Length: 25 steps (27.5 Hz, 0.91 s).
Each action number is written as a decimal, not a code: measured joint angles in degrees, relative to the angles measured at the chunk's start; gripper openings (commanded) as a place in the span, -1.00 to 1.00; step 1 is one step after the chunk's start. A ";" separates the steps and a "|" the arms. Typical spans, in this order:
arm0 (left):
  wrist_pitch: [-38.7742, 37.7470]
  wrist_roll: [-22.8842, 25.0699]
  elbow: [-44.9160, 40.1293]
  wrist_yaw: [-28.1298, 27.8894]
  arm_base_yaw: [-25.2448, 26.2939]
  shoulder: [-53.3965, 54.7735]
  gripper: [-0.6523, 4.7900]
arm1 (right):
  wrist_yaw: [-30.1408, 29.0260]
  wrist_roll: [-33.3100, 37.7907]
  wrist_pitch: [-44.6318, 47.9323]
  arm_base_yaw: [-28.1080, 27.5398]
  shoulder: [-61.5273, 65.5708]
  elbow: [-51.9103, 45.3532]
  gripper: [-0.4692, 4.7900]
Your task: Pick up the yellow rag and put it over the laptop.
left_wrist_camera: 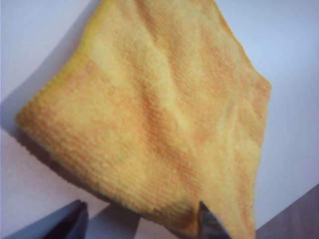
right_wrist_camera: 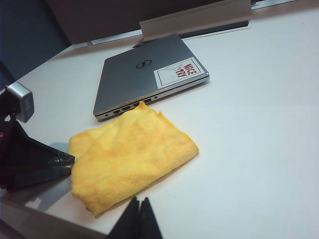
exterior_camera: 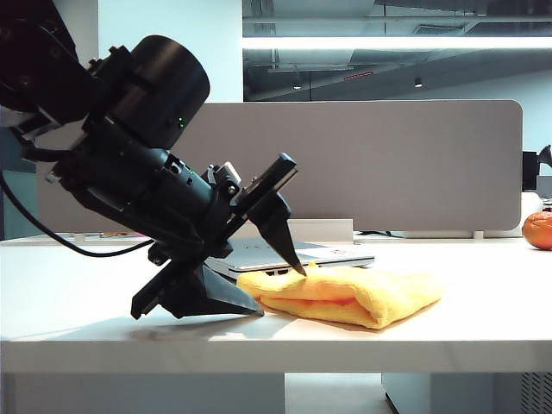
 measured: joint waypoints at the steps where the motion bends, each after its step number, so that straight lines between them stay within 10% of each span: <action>1: 0.00 0.00 0.00 -0.02 0.00 0.00 0.26 | 0.00 0.00 0.00 0.00 0.00 0.00 -0.84; 17: 5.42 -1.75 1.53 -2.03 -0.02 4.48 0.21 | 0.02 0.00 0.02 0.00 0.00 0.00 -0.84; 21: 4.81 -1.97 1.55 -2.40 0.04 4.74 -0.57 | 0.02 0.00 0.04 0.00 0.00 0.00 -0.84; 25: 4.96 -1.68 1.53 -2.62 0.02 4.74 -0.64 | 0.00 0.00 0.04 0.00 0.00 0.00 -0.84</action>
